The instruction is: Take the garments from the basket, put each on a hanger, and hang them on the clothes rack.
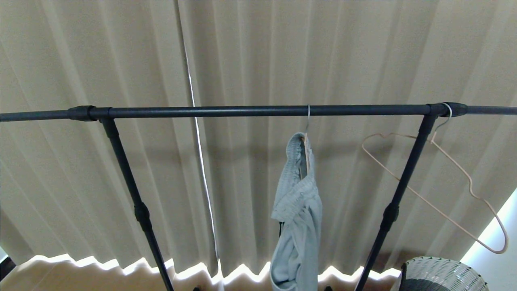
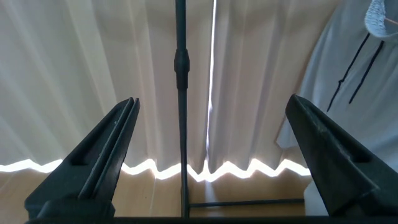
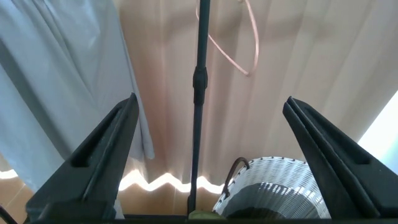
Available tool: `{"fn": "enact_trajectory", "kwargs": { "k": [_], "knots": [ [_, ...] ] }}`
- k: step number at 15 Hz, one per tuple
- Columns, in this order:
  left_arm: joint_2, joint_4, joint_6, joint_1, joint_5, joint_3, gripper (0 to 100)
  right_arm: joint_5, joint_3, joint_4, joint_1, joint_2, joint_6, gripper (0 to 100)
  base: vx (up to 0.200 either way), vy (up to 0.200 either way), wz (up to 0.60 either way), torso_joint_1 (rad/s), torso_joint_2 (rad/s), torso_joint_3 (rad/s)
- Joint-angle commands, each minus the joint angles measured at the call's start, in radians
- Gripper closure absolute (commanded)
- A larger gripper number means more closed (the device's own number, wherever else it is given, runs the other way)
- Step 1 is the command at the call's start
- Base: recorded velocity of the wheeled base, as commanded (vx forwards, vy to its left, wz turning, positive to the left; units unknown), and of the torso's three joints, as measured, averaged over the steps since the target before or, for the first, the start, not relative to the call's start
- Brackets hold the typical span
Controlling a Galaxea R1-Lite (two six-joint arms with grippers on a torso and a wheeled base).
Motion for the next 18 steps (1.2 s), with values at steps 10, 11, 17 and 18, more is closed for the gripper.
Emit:
{"fn": "enact_trajectory", "kwargs": {
  "k": [10, 11, 17, 18],
  "knots": [
    [-0.001, 0.000, 0.000, 0.000, 0.000, 0.000, 0, -0.003, 0.002, 0.001, 0.000, -0.001, -0.005, 0, 0.000, 0.000, 0.00, -0.049, 0.12, 0.068],
    [-0.001, 0.000, 0.002, 0.000, -0.002, 0.000, 0, -0.005, 0.002, 0.001, 0.000, -0.001, -0.005, 0, 0.000, 0.000, 0.00, -0.198, 0.47, 0.271],
    [0.001, 0.000, 0.006, 0.000, -0.003, 0.000, 0, -0.002, 0.000, 0.001, 0.000, 0.000, 0.001, 0, 0.000, 0.000, 0.00, -0.191, 0.49, 0.295],
    [-0.001, 0.000, 0.003, 0.000, -0.002, 0.000, 0, -0.003, 0.000, 0.001, 0.000, 0.000, -0.002, 0, 0.000, 0.000, 0.00, -0.173, 0.47, 0.305]
  ]
}}
